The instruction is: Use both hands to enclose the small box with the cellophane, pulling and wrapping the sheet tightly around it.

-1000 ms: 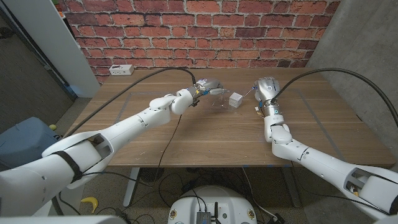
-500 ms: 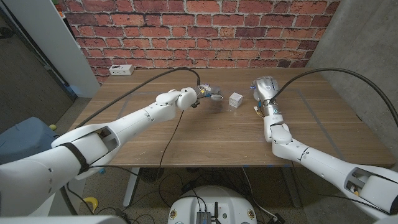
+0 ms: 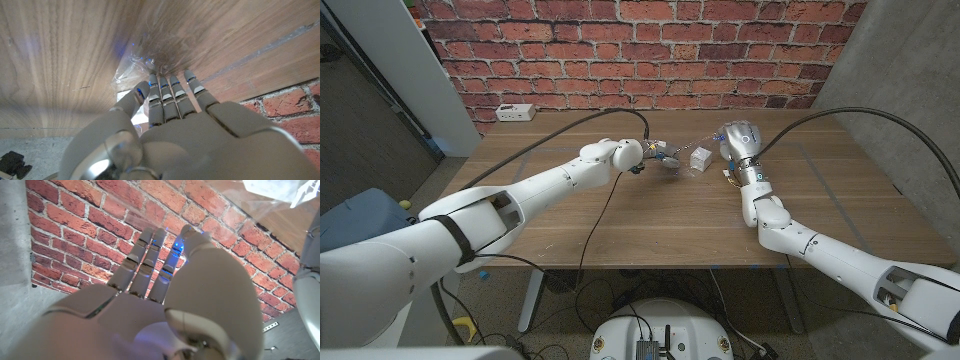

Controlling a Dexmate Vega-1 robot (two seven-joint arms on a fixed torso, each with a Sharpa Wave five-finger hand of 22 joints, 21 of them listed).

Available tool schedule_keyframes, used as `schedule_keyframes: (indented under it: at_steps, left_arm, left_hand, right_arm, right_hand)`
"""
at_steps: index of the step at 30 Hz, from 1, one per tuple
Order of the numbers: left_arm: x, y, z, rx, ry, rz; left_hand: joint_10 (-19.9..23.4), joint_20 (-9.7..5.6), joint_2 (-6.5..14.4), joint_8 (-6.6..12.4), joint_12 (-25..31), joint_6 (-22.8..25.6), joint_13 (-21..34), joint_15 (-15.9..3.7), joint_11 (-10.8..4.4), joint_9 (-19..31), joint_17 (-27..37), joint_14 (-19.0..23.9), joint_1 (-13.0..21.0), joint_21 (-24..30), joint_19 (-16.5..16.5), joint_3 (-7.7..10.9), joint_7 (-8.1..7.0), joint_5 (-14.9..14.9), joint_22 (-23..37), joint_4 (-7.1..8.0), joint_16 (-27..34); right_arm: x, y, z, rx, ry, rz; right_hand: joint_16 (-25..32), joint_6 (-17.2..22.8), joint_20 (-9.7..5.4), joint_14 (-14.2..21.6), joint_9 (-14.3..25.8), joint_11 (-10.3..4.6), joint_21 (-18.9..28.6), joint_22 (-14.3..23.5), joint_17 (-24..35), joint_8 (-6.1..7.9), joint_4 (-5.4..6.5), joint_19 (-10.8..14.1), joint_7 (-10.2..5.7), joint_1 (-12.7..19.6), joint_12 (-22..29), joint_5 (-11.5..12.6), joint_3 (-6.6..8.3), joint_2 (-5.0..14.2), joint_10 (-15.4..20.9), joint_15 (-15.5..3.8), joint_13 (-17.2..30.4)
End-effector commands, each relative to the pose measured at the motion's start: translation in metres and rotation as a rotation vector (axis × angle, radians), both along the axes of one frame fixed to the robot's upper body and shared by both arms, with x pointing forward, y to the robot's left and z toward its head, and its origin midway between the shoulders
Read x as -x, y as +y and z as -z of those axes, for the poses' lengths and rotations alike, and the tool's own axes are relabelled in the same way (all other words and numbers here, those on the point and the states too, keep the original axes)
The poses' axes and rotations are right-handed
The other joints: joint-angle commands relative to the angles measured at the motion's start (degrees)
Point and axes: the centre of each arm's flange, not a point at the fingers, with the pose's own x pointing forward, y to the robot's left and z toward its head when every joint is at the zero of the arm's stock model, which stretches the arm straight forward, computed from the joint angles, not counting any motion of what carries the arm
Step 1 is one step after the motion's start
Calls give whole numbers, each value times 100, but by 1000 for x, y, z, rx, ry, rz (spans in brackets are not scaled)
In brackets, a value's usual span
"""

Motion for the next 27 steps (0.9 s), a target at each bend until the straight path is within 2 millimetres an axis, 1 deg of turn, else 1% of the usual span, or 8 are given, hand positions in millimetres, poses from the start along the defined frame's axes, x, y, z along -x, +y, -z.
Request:
schedule_keyframes:
  at_steps: [1,5,8,11,18,21,22,27]
  left_arm:
    - [-4,-2,6,-31,59,-12]
    - [-4,-2,6,-26,57,-8]
    - [-3,-1,5,-18,58,-4]
    - [-3,0,5,-12,58,-3]
    - [-3,1,5,-8,60,0]
    - [-3,1,4,-8,59,1]
    - [-3,1,4,-8,60,0]
    - [-5,0,4,-8,69,4]
  left_hand:
    - [-109,-13,-21,-33,-34,-124,5,-18,-28,14,5,-98,83,-39,-54,-38,-36,-26,10,-10,-8]
    - [-135,-5,-30,-36,-34,-180,4,-23,-21,13,5,-129,93,-49,-77,-69,-47,-37,9,-9,-5]
    - [-150,0,-33,-34,-34,-211,4,-15,-34,13,10,-144,92,-52,-83,-98,-52,-47,9,1,2]
    - [-161,-6,-35,-30,-32,-226,3,-17,-34,13,13,-152,91,-54,-86,-122,-68,-54,9,11,9]
    - [-185,-7,-50,-27,-27,-295,3,-17,-44,14,30,-176,55,-62,-102,-219,-65,-82,8,67,30]
    - [-205,-3,-51,-25,-30,-311,3,-19,-46,14,35,-183,39,-65,-108,-242,-76,-88,8,90,34]
    - [-206,-1,-51,-24,-29,-314,3,-21,-49,14,36,-187,34,-66,-110,-247,-77,-89,8,98,34]
    - [-218,14,-60,-19,-27,-334,2,-20,-53,14,30,-195,15,-72,-121,-255,-76,-89,8,124,31]
  right_arm:
    - [-4,20,1,-23,32,-179]
    - [-7,26,-2,-106,101,-280]
    - [-11,25,-6,-206,209,-374]
    - [-15,20,-10,-304,284,-455]
    - [-23,14,-12,-471,417,-617]
    - [-27,11,-13,-545,500,-708]
    - [-29,9,-13,-569,520,-737]
    - [-36,4,-13,-683,613,-882]
  right_hand:
    - [41,22,-114,54,35,-14,29,16,49,-27,9,6,3,49,-15,-44,-35,8,-26,-864,20]
    - [13,28,-125,-7,41,-13,44,25,60,-40,11,0,-30,61,-82,-67,-79,9,-132,-864,13]
    - [-50,25,-61,-101,48,-56,68,33,40,-63,18,2,-48,73,-199,-88,-131,19,-330,-859,-1]
    - [-162,-1,-36,-245,55,-31,79,38,-17,-95,28,-22,3,73,-297,-103,-169,26,-498,-849,-15]
    - [-304,5,-10,-413,64,4,71,41,-100,-126,25,-109,82,99,-374,-126,-213,38,-610,-849,-32]
    - [-423,-3,-49,-543,70,8,64,41,-181,-150,38,-162,110,87,-428,-140,-238,40,-708,-827,-43]
    - [-468,-13,-111,-584,74,24,55,40,-216,-164,43,-199,136,81,-448,-146,-253,42,-743,-830,-49]
    - [-589,-26,-244,-721,88,66,36,37,-307,-194,55,-293,188,77,-511,-165,-302,55,-873,-820,-64]
